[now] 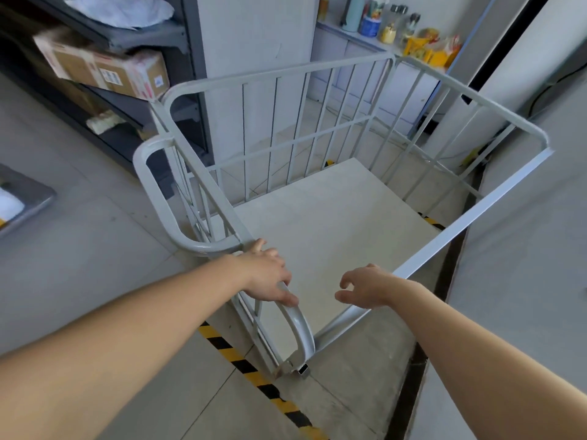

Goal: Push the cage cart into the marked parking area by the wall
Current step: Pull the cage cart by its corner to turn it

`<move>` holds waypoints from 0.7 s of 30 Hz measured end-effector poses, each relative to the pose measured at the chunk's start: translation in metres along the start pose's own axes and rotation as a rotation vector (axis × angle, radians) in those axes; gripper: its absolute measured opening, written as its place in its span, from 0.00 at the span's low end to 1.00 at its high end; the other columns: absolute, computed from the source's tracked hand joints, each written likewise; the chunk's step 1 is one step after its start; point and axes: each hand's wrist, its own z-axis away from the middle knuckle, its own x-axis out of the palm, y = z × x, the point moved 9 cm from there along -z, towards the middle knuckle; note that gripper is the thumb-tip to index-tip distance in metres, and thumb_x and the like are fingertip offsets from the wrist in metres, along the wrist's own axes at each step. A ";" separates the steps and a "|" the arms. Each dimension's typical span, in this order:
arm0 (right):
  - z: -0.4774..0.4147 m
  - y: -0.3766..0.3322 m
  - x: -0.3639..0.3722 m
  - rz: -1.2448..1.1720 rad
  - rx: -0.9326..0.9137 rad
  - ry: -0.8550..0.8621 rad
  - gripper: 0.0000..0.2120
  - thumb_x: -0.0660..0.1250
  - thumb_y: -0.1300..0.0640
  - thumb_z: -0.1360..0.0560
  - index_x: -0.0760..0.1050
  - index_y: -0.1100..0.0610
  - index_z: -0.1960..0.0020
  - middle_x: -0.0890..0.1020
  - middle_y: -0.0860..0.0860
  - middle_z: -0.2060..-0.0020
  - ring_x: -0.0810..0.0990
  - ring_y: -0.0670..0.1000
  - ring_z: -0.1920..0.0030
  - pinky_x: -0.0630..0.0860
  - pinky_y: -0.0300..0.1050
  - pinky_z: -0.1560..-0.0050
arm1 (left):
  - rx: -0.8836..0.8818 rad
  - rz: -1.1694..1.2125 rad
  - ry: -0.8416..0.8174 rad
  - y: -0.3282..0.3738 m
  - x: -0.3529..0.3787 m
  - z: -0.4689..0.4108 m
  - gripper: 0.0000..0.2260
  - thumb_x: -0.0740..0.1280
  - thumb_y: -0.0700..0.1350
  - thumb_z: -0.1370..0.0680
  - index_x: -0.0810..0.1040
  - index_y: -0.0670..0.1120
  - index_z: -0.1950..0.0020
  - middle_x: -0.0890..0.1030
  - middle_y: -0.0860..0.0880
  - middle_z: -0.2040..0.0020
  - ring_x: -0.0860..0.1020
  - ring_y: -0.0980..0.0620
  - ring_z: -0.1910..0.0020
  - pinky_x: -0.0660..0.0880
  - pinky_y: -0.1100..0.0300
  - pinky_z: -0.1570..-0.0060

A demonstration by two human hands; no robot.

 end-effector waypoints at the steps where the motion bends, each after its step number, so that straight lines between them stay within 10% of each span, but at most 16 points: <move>1: -0.004 -0.008 -0.004 -0.023 -0.014 0.020 0.24 0.55 0.42 0.20 0.69 0.53 0.30 0.74 0.53 0.33 0.63 0.57 0.29 0.64 0.52 0.32 | -0.005 0.007 0.006 -0.003 -0.001 0.001 0.31 0.49 0.69 0.24 0.70 0.53 0.30 0.71 0.45 0.33 0.60 0.46 0.28 0.44 0.40 0.27; 21: -0.123 -0.204 -0.149 -0.285 0.007 0.226 0.24 0.47 0.43 0.19 0.72 0.58 0.38 0.76 0.59 0.37 0.73 0.60 0.37 0.68 0.51 0.42 | -0.092 0.003 0.174 -0.264 -0.041 0.038 0.27 0.54 0.54 0.18 0.48 0.53 0.21 0.45 0.48 0.20 0.44 0.48 0.22 0.45 0.50 0.25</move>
